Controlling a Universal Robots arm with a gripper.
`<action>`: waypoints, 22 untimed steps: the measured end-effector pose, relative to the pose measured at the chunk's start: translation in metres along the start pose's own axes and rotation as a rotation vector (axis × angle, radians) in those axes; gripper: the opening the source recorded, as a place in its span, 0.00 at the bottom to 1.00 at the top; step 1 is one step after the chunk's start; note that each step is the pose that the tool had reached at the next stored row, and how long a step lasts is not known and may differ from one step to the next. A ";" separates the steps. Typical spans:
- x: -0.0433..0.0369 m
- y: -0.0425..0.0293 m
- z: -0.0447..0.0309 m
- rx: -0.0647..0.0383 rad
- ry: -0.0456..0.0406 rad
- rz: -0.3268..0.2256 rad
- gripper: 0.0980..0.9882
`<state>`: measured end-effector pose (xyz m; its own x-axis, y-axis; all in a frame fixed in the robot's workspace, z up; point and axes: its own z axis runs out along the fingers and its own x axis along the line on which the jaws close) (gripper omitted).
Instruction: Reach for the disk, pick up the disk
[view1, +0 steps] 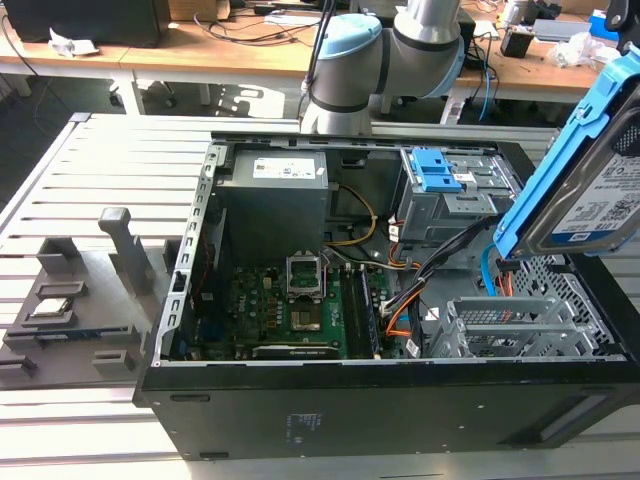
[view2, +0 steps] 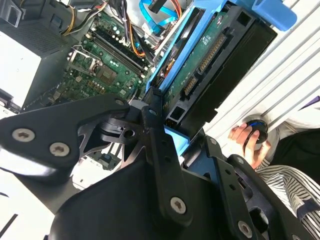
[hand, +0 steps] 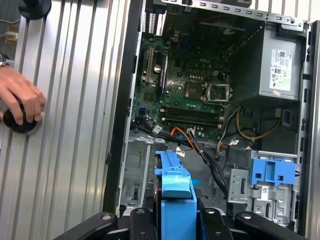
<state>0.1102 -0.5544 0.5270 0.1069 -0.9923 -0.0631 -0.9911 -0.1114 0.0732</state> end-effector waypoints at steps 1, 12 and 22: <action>0.0001 -0.0002 0.0006 0.000 0.0000 0.000 0.30; 0.0012 -0.0019 0.0075 -0.001 -0.0001 0.001 0.30; 0.0025 -0.0018 0.0170 0.008 -0.0099 0.132 0.30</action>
<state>0.1109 -0.5558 0.5098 -0.0251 -0.9977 -0.0633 -0.9971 0.0204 0.0739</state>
